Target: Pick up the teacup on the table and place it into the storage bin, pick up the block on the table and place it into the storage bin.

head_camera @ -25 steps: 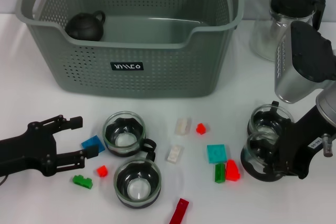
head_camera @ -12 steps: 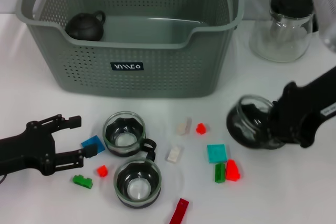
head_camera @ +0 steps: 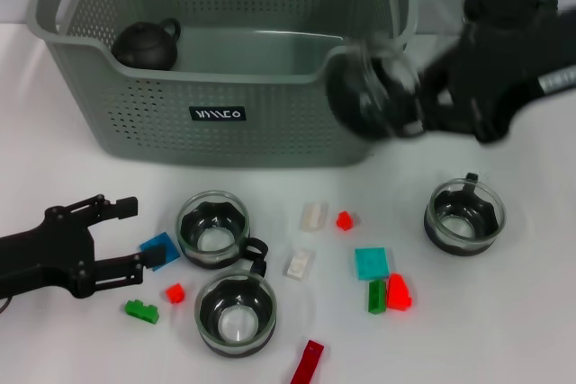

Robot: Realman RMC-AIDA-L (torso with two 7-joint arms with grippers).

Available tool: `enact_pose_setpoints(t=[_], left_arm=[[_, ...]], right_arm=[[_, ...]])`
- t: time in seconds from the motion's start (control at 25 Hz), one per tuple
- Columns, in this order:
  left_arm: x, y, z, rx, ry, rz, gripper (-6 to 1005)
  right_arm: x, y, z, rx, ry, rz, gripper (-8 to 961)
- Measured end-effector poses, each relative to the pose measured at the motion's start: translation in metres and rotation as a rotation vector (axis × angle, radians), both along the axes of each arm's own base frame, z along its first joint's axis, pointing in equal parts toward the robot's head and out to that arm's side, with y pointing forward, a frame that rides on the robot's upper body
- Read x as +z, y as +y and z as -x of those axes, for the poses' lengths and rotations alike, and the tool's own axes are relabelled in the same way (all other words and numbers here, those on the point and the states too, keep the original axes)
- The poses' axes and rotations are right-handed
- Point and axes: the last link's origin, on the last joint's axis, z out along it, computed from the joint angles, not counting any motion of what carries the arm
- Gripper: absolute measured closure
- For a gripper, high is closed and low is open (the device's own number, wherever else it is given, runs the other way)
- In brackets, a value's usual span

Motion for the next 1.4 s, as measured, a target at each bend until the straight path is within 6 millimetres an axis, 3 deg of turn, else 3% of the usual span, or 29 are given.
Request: enact_pose_setpoints(t=[0.32,0.64,0.88,1.12,1.4], left_arm=[[-0.002,0.002,-0.001,-0.001,0.001,0.001,143],[-0.006,0.003,-0.004,-0.003,-0.013,0.01,144],[-0.009,0.002,-0.005,-0.001,-0.026,0.014,144],[-0.013,0.002,-0.008,-0.003,-0.039,0.018,144],[-0.019,-0.001,-0.01,0.005,-0.052,0.029,144]], right_arm=[[-0.013,0.04,0.03,-0.005,0.13,-0.196,895],[-0.054,0.102,0.067,-0.139,0.164,-0.308,895],[-0.096,0.142,0.081,-0.248,0.097,-0.378,895],[-0.125,0.156,0.097,-0.308,0.037,-0.44,893],[-0.145,0.16,0.085,-0.364,-0.007,-0.516,891]])
